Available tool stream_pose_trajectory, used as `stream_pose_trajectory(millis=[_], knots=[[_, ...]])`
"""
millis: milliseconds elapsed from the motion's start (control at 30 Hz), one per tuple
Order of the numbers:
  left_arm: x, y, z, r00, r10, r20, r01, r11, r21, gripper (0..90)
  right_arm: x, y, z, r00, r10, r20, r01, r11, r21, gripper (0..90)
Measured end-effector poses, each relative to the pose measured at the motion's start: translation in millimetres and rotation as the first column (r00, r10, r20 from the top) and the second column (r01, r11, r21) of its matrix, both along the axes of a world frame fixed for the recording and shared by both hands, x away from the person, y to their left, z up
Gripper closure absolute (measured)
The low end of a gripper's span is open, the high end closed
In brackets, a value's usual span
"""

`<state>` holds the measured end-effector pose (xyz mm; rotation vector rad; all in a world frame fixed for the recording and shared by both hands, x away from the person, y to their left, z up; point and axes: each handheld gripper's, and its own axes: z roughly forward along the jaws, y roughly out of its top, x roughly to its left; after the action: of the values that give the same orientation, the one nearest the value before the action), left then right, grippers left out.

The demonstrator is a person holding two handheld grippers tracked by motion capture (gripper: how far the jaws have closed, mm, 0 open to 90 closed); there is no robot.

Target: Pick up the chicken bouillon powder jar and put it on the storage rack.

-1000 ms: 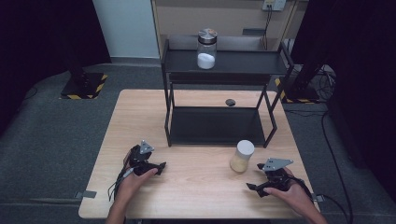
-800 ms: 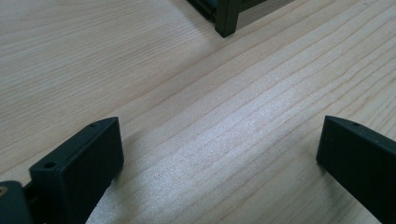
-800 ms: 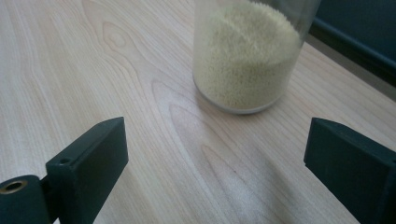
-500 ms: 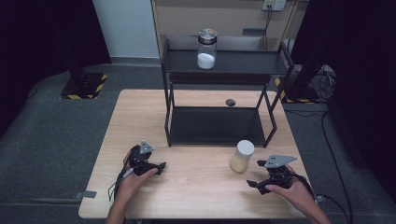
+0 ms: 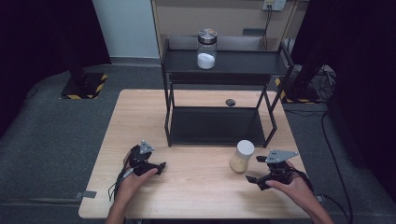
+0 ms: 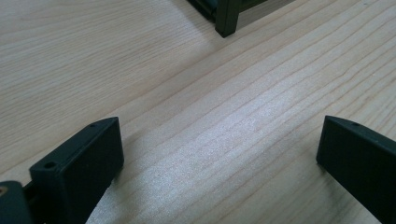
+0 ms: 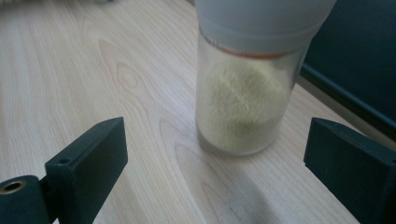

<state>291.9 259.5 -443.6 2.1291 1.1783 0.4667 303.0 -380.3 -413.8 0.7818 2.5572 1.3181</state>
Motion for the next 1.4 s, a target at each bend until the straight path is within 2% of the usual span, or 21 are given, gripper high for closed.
stream_pose_trajectory(millis=[100,300,567,833,1133,1300,1367,1400], knots=[[0.0,0.0,0.0,1.0,0.0,0.0,0.0,1.0,0.0,0.0,2.1,0.4,1.0,1.0,0.0,0.005,0.0,0.9999,0.015,6.8],[-0.1,-0.1,0.0,1.0,0.001,0.0,-0.001,1.0,0.0,0.0,8.5,6.8,1.1,0.9999,-0.008,0.01,0.008,0.9999,0.008,7.0],[-0.2,-0.1,0.0,1.0,0.001,0.0,-0.001,1.0,0.0,0.0,14.4,14.1,0.8,0.9993,-0.022,0.031,0.021,0.9994,0.029,8.1],[-0.2,-0.2,0.0,1.0,0.001,0.0,-0.001,1.0,0.0,0.0,21.8,17.6,-2.2,0.9991,-0.028,0.033,0.026,0.9973,0.069,17.2],[-0.6,-0.4,0.0,1.0,0.004,0.0,-0.004,1.0,0.0,0.0,21.5,20.1,-7.3,0.9962,-0.049,0.072,0.041,0.9927,0.113,25.4],[-0.6,-0.5,-0.1,1.0,0.004,0.0,-0.004,1.0,0.0,0.0,21.2,21.9,-8.9,0.9947,-0.048,0.091,0.036,0.9919,0.122,32.0],[-0.6,-0.5,0.0,1.0,0.004,0.001,-0.004,1.0,0.0,0.0,18.6,23.8,-8.4,0.9921,-0.05,0.115,0.038,0.9937,0.105,35.1],[-0.7,-0.5,0.0,1.0,0.004,0.001,-0.004,1.0,0.0,0.0,19.1,23.0,-8.8,0.9924,-0.05,0.113,0.037,0.9933,0.11,35.2]])
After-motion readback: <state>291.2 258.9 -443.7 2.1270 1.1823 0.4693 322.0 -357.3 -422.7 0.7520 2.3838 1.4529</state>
